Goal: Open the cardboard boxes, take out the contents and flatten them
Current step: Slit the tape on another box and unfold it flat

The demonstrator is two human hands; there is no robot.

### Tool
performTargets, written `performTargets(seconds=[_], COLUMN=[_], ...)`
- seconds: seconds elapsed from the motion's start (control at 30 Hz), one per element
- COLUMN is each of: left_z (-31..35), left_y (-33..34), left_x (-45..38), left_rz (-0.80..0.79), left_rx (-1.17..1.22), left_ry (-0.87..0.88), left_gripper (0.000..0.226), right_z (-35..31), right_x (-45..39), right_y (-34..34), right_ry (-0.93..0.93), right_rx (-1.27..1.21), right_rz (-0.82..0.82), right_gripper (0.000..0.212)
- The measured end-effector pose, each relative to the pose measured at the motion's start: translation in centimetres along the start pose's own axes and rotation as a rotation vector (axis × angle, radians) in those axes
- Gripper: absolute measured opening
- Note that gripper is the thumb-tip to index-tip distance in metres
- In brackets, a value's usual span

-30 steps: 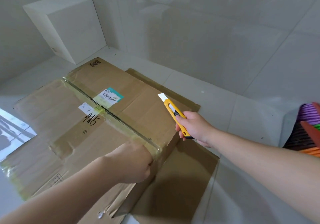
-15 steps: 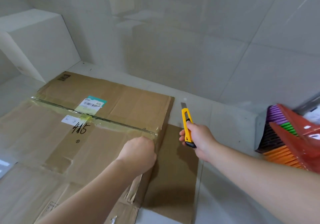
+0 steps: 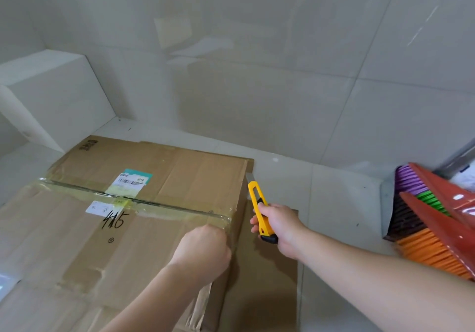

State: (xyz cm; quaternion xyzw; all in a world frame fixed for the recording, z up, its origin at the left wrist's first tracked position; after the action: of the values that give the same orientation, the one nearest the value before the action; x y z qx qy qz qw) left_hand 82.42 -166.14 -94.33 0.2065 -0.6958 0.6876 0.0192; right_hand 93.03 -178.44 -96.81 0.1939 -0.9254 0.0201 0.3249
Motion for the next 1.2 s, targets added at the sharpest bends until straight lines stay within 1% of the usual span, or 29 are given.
performTargets(seconds=[0.33,0.53,0.63,0.7,0.83,0.9,1.03,1.2], left_z=[0.4,0.5,0.8,0.9,0.1,-1.2,-3.8,-3.3], left_y=[-0.4,-0.9,-1.1,-1.1,-0.9,-0.7,0.0,0.4], left_x=[-1.0,-1.9,-2.8,-3.1,-2.6,-2.2,-1.0,0.8], left_rz=[0.034,0.034,0.050,0.072,0.161,0.185,0.160,0.087], left_rx=[0.013,0.049,0.062,0.073,0.146,0.188,0.186,0.098], left_ry=[-0.007,-0.032,-0.047,-0.047,-0.025,-0.046,-0.063,-0.006], left_gripper=[0.020,0.030,0.029,0.027,0.034,0.036,0.039,0.043], right_z=[0.3,0.8,1.0,1.1,1.0,1.1,1.8,2.7], right_x=[-0.1,0.2,0.7,0.8,0.9,1.0,1.6,2.0], right_y=[-0.5,-0.9,-1.1,-1.2,-1.3,-1.2,-0.9,-1.2], right_ry=[-0.008,0.006,0.035,0.041,0.028,0.020,0.009,-0.006], right_rx=[0.121,0.145,0.168,0.187,0.196,0.195,0.193,0.198], right_rz=[-0.007,-0.010,-0.035,-0.046,-0.060,-0.074,-0.095,-0.101], right_gripper=[0.026,0.024,0.020,0.018,0.018,0.018,0.019,0.020])
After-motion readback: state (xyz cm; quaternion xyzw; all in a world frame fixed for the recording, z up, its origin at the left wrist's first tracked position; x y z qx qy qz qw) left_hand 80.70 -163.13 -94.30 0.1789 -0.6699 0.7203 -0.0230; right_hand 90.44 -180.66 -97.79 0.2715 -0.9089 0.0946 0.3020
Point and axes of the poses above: each hand's wrist, its own x-axis away from the middle knuckle, its own y-axis out of the palm, z = x × y, the point moved 3 cm from there along -x, towards the middle knuckle, and after that the axes turned 6 degrees about -x, right-handed, at the moved point
